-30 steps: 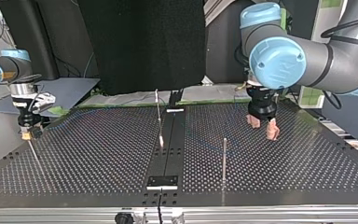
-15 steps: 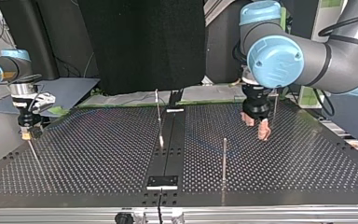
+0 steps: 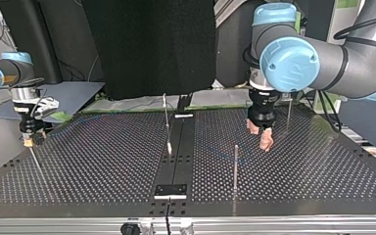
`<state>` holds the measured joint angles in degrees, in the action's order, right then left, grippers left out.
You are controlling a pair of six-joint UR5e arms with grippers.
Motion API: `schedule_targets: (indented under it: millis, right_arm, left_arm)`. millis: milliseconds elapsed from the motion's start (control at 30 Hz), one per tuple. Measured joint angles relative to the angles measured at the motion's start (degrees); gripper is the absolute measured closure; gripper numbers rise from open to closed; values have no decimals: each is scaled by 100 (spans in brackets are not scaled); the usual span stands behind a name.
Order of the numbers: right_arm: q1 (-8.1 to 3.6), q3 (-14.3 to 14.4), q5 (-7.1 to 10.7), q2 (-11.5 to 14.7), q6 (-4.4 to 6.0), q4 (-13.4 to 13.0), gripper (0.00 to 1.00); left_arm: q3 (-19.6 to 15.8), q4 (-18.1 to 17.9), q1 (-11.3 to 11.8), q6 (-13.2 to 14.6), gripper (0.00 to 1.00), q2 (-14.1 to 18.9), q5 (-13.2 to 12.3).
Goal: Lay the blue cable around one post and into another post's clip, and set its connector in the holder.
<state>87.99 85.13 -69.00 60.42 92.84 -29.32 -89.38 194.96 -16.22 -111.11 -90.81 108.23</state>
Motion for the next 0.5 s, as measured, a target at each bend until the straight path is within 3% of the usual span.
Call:
schedule_targets:
  millis: [500]
  right_arm:
    - [3, 1, 3, 9, 7, -15, 0]
  left_arm:
    - [1, 2, -4, 756, 0, 2, 17]
